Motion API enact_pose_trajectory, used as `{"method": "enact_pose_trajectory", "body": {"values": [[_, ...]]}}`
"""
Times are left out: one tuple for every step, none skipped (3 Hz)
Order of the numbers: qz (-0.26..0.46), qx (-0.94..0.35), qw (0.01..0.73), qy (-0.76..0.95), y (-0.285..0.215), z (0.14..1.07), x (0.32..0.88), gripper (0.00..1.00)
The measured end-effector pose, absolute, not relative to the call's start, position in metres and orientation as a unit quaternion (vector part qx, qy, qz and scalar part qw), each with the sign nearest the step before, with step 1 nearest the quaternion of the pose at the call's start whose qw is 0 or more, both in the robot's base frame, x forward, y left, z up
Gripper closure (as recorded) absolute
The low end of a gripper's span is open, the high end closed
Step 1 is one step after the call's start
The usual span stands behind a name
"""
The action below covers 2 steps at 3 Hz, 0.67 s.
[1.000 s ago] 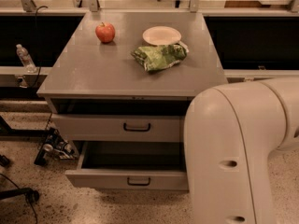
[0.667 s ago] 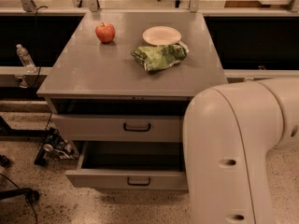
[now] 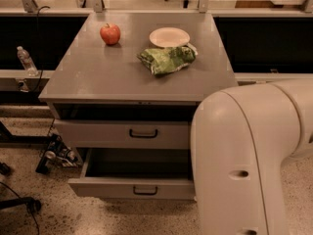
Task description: Open middle drawer
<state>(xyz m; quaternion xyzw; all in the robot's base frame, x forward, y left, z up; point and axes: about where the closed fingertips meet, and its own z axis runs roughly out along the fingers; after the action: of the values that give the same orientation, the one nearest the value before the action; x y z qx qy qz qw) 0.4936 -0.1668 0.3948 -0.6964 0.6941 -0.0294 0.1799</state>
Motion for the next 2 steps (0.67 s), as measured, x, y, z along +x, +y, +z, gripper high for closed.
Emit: {"method": "enact_pose_trajectory", "body": {"values": [[-0.022, -0.695, 0.188, 0.693, -0.167, 0.398, 0.478, 0.85], [-0.007, -0.692, 0.191, 0.696, -0.166, 0.392, 0.459, 1.0]]}}
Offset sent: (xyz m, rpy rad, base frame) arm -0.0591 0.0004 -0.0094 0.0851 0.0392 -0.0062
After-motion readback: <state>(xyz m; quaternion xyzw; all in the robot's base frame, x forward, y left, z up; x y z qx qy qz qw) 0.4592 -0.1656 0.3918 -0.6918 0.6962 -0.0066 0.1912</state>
